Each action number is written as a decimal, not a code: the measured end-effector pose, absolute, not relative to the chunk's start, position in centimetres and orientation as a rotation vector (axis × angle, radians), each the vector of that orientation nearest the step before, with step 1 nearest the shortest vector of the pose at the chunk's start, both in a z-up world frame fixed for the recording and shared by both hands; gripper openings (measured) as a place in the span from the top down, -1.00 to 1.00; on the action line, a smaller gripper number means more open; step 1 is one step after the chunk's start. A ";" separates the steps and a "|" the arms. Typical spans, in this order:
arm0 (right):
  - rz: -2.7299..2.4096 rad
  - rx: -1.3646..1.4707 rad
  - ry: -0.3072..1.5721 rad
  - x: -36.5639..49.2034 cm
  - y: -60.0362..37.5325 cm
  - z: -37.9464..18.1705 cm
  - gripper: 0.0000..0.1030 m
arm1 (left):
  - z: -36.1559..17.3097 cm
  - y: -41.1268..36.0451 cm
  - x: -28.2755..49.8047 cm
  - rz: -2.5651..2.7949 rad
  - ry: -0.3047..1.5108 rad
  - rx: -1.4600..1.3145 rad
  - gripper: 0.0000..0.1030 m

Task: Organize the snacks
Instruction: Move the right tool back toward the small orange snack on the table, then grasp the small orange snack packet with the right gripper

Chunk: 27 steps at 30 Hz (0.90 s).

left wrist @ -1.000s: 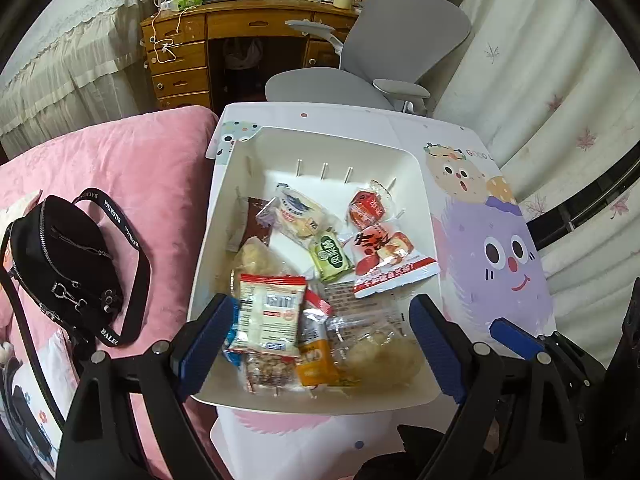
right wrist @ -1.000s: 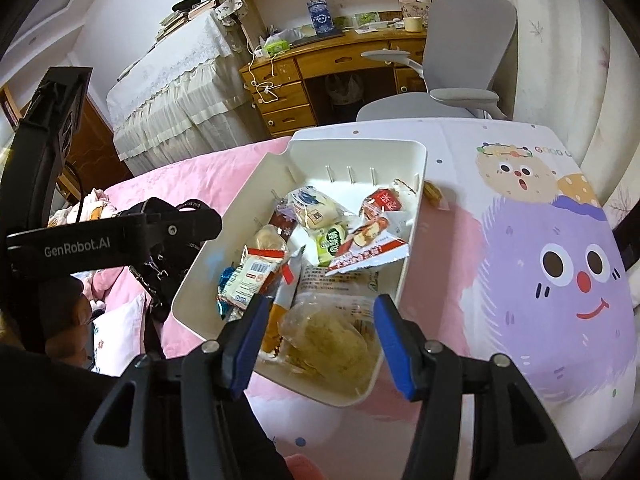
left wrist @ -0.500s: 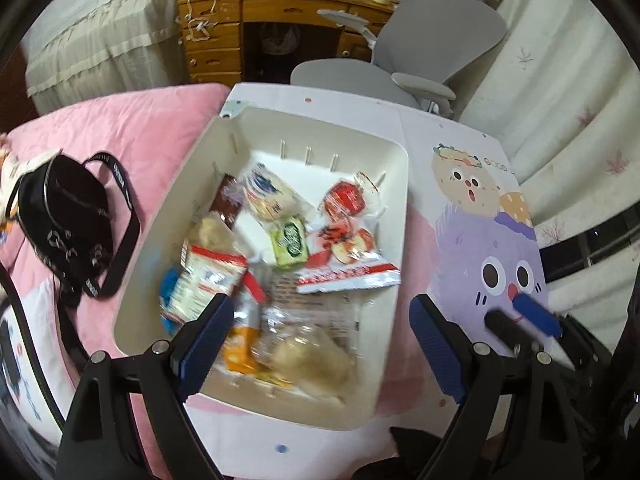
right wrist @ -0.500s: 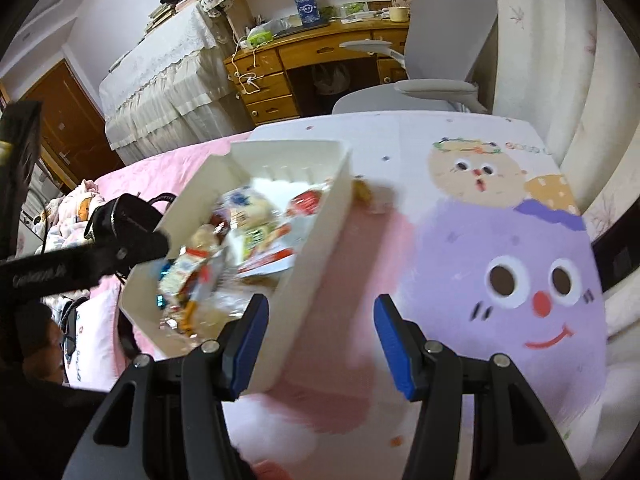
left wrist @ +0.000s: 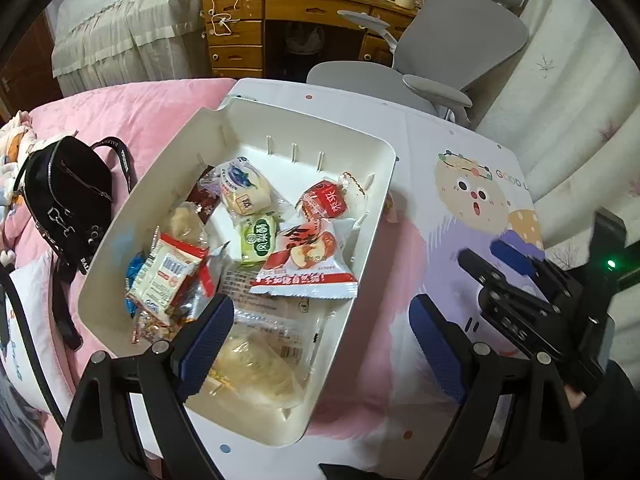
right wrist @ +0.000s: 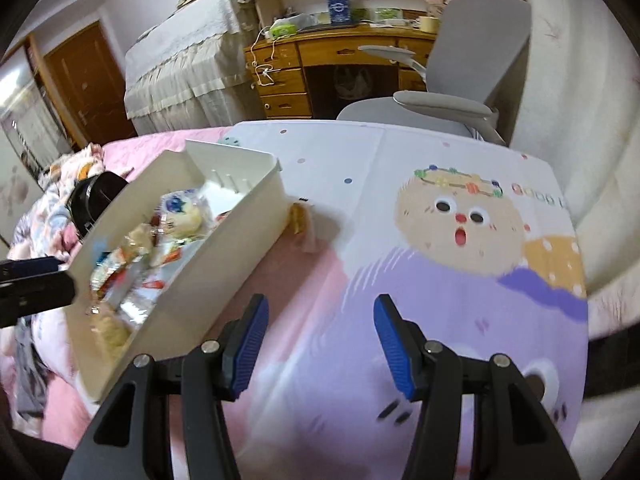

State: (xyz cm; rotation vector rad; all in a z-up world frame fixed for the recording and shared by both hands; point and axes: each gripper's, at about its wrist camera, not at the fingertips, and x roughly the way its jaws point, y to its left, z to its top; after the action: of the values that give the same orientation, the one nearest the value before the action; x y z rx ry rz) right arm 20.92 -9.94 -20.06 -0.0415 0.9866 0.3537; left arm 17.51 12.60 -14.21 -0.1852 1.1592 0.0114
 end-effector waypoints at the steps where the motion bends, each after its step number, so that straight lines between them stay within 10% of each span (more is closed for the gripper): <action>1: 0.359 -0.053 0.979 21.4 -9.8 -20.3 -0.06 | -14.4 12.5 17.7 0.014 1.161 -0.188 -0.72; 27: 0.482 -0.167 0.956 30.4 -4.3 -27.6 0.20 | -18.3 13.7 20.1 0.111 1.274 -0.186 -0.72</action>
State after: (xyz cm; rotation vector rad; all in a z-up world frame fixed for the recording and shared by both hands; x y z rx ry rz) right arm 30.44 -4.27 -27.62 -0.1675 0.9557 0.4820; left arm 20.06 13.69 -18.26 -0.1865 1.2738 0.1109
